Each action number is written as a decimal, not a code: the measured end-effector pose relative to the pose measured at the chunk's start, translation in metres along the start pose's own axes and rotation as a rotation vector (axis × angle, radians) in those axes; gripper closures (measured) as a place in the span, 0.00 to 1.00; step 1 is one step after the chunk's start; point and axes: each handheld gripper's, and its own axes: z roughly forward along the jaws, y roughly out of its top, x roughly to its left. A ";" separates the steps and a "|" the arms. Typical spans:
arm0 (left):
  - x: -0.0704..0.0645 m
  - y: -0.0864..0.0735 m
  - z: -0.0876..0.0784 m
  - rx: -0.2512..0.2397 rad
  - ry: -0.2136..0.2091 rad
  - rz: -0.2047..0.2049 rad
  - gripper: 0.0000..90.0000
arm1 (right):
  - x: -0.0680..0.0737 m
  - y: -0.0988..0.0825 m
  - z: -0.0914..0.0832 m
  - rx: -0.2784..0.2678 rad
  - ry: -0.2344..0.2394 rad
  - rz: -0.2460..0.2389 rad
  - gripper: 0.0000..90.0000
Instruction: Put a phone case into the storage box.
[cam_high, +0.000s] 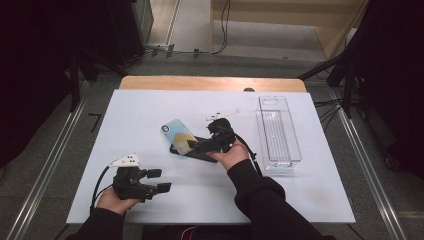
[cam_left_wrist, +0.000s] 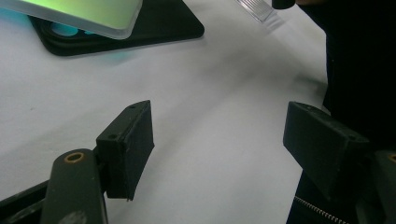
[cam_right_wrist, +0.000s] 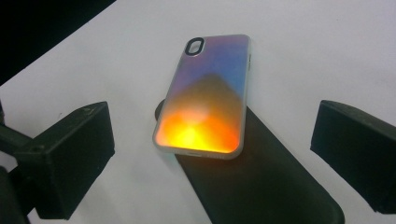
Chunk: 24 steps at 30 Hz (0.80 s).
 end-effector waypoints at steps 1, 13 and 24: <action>0.000 0.000 0.000 0.000 -0.001 -0.001 0.28 | 0.000 0.001 0.002 -0.002 0.004 -0.001 0.00; 0.000 0.000 -0.001 0.002 -0.003 0.001 0.28 | 0.007 0.012 0.027 0.020 -0.009 -0.013 0.00; 0.000 0.000 -0.001 -0.003 -0.007 -0.002 0.28 | 0.011 0.024 0.045 0.019 -0.016 -0.005 0.00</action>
